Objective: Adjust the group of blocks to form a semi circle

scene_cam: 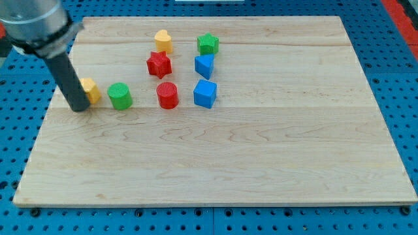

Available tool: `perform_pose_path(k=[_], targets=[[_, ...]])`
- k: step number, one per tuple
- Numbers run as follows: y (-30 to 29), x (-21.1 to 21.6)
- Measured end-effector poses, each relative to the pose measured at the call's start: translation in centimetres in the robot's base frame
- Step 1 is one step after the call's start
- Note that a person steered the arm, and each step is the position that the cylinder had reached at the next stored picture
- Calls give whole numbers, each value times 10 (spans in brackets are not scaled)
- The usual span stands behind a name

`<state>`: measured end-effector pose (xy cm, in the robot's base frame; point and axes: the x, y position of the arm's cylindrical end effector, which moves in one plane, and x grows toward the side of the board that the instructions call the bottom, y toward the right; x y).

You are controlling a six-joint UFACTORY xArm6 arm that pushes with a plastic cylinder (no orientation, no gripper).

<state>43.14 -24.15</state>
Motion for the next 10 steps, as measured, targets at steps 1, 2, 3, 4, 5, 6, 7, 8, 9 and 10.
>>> perform_pose_path(k=[1,2,3,4,5,6,7,8,9,10], targets=[[-2,-5],[24,-25],[37,-69],[14,-56],[1,-58],[56,-82],[49,-55],[-6,-3],[52,51],[77,20]])
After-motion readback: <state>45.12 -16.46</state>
